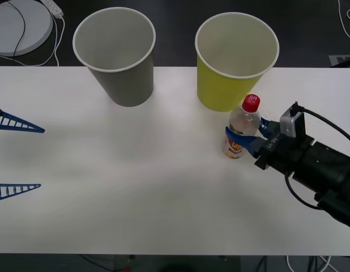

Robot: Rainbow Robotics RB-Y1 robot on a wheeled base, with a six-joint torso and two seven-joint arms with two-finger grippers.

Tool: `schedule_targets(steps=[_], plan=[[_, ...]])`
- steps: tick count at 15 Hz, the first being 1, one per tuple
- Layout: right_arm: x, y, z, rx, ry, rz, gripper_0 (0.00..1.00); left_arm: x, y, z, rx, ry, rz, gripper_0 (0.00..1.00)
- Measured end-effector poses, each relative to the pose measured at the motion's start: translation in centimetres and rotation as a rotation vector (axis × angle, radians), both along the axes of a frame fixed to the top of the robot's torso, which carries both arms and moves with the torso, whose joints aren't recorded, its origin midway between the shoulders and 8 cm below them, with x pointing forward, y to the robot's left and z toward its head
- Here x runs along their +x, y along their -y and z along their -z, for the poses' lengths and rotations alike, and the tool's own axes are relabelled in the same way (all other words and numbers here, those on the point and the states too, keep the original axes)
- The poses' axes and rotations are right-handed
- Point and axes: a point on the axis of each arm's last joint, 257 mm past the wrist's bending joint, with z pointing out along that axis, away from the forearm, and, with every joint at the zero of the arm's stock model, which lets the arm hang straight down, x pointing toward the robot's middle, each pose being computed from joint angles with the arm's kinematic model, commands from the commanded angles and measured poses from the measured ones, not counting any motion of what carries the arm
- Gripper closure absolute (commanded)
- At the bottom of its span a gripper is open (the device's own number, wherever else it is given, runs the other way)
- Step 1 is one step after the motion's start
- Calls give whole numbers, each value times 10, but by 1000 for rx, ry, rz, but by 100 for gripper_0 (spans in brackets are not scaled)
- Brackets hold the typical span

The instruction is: Put the can into the green bin and the plastic bottle into the gray bin

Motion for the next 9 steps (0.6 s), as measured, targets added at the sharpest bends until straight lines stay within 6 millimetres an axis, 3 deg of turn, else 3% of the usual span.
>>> schedule_targets(steps=[9], plan=[[-40, -10, -37, 91, -170, -128, 100, 0, 0, 0, 0, 0, 0, 0]])
